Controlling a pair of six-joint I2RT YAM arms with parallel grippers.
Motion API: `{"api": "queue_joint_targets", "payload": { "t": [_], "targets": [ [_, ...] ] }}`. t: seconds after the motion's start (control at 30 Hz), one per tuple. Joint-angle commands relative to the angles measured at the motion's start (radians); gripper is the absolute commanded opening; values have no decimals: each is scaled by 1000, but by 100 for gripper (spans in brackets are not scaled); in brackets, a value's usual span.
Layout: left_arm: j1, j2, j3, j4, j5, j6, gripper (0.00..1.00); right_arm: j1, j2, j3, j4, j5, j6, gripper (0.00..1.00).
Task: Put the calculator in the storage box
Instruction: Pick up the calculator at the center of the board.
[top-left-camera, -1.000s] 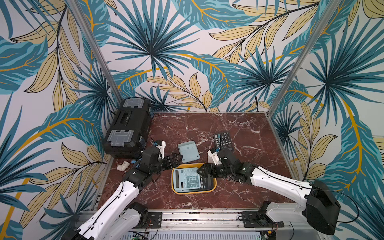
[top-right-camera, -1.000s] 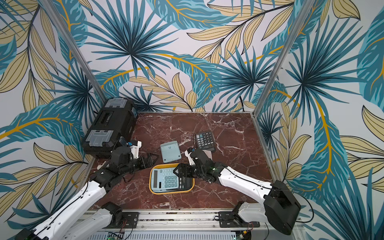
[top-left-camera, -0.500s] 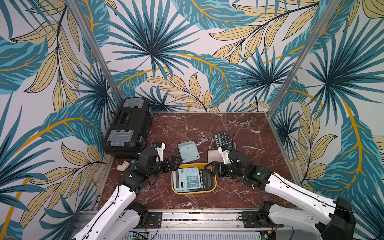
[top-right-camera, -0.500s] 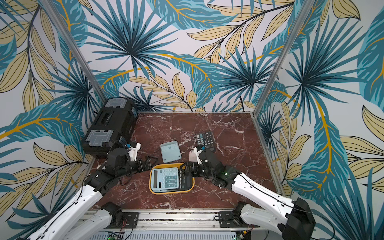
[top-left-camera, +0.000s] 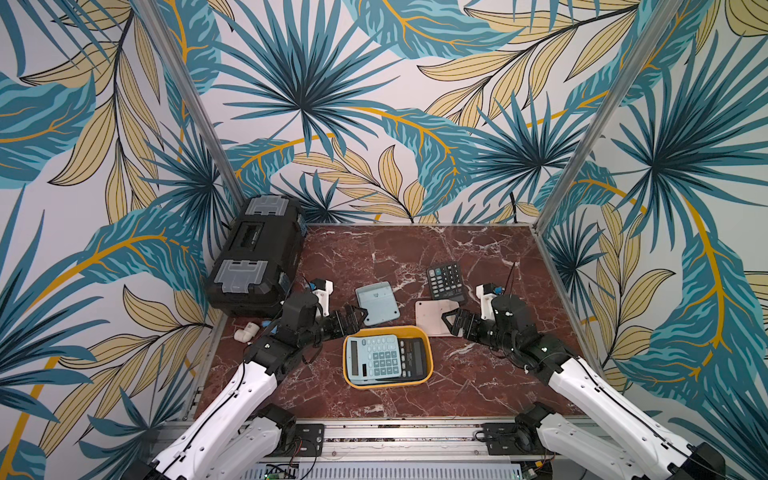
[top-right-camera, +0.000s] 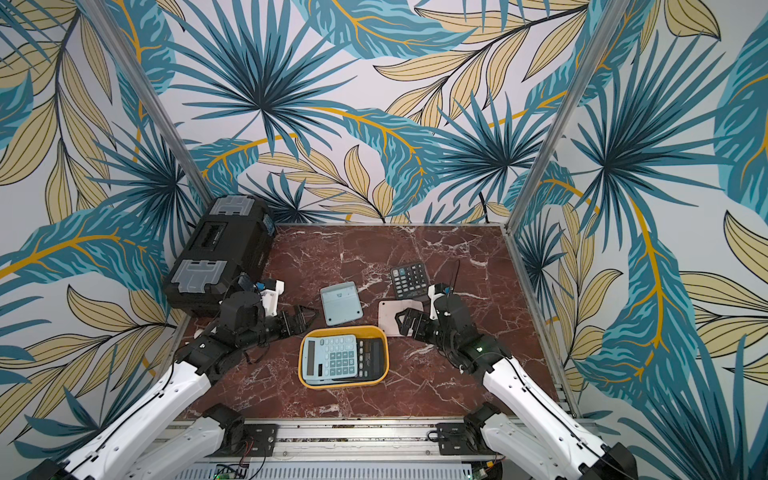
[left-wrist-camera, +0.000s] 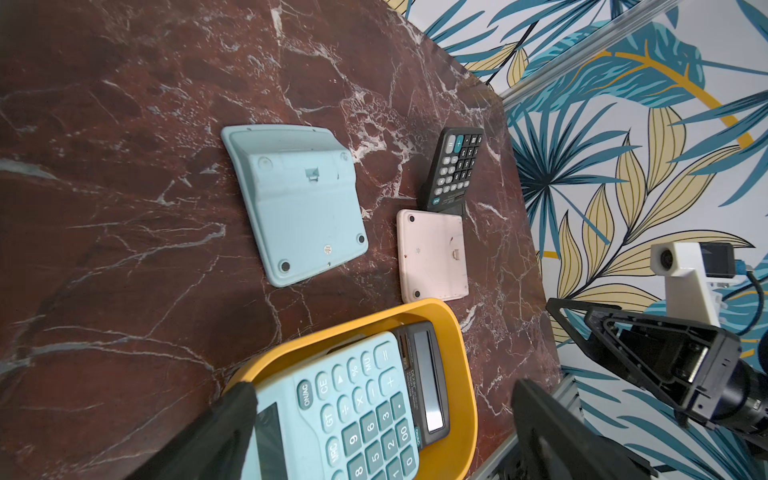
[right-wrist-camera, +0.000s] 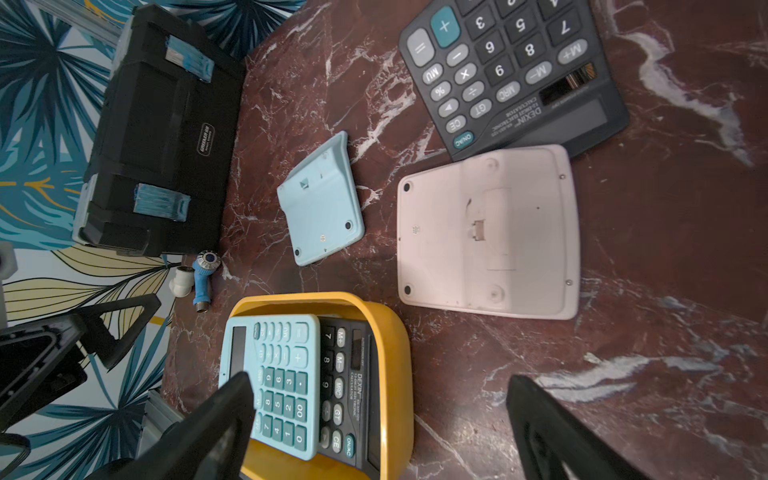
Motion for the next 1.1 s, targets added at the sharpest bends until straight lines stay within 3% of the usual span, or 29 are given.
{"api": "queue_joint_targets", "payload": {
  "t": [0.0,0.37,0.63,1.07],
  "targets": [
    [-1,54,10,109,-11,2,100,-50,55,21,-19,-52,-53,99],
    [-1,349,159,224,34,75,100,-213,285,138,35,-70,-127,100],
    [-4,666,440,227,170,199,100,-313,496,265,95,-119,-164,98],
    [-18,1123,899,139,380,313,100,-401,799,507,100,-186,-231,77]
  ]
}}
